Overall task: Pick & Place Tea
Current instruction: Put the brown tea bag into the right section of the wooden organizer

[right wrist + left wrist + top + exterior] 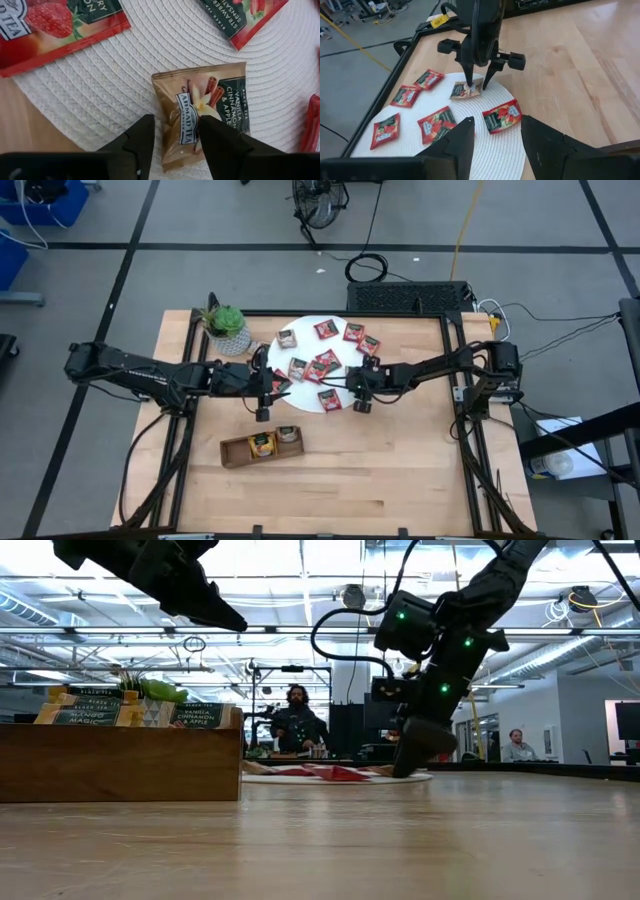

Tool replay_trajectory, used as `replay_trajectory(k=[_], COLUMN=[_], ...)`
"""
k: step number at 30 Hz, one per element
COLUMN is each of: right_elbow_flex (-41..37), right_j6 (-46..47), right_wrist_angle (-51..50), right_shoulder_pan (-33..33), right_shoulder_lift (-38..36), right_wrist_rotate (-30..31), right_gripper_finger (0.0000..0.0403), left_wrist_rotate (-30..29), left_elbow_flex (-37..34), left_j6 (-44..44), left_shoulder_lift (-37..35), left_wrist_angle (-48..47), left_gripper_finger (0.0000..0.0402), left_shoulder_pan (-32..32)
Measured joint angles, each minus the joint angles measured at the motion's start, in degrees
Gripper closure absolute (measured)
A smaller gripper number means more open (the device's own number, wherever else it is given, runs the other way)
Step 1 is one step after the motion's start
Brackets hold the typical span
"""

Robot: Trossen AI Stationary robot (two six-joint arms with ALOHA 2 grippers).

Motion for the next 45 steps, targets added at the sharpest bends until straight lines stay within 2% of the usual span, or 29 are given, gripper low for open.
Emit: replay_trajectory(k=[4, 10, 12, 16, 21, 23, 26, 30, 35, 40, 45], right_elbow_flex=[0.0, -0.1, -0.1, -0.3, 1.2, 1.5, 1.5, 1.5, 1.6, 1.6, 1.6], right_j6=[1.0, 0.6, 0.1, -3.2, -7.8, -12.0, -19.1, -27.4, -33.9, -36.3, -36.6], right_wrist_angle=[-0.3, -0.2, 0.3, 1.2, 2.8, 6.2, 14.9, 26.2, 35.8, 40.0, 42.1], right_shoulder_pan=[0.0, 0.1, 0.9, 4.2, 9.7, 12.0, 14.9, 17.6, 19.5, 20.3, 21.1], right_shoulder_lift=[0.1, 0.2, 0.2, 0.2, -0.1, -0.2, -0.1, 0.3, 2.5, 4.8, 4.8], right_wrist_rotate=[-0.2, -0.2, 1.5, 8.7, 23.9, 28.9, 32.7, 32.8, 31.3, 31.3, 31.5], right_gripper_finger=[0.0301, 0.0390, 0.0392, 0.0398, 0.0400, 0.0401, 0.0401, 0.0402, 0.0402, 0.0402, 0.0402], left_wrist_rotate=[0.0, 0.0, 0.0, 0.0, -0.1, 0.0, 0.7, 5.7, 14.3, 18.0, 20.6], left_elbow_flex=[0.0, 0.0, 0.0, 0.0, 0.0, 0.1, 0.2, 1.5, 4.1, 7.9, 12.1], left_j6=[-0.2, -1.1, -1.4, -1.8, -5.6, -7.5, -10.5, -15.5, -26.1, -31.5, -33.3], left_shoulder_lift=[0.0, 0.0, 0.0, 0.0, 0.0, 0.8, 2.0, 4.7, 9.3, 12.8, 15.6], left_wrist_angle=[0.0, 0.0, 0.0, 0.1, 3.5, 6.3, 8.7, 8.7, 8.8, 3.8, -1.2], left_gripper_finger=[0.0236, 0.0236, 0.0236, 0.0236, 0.0236, 0.0236, 0.0236, 0.0236, 0.0236, 0.0232, 0.0219], left_shoulder_pan=[0.0, 0.0, 0.0, 0.0, 0.0, 0.4, 1.5, 4.3, 8.5, 13.5, 16.7])
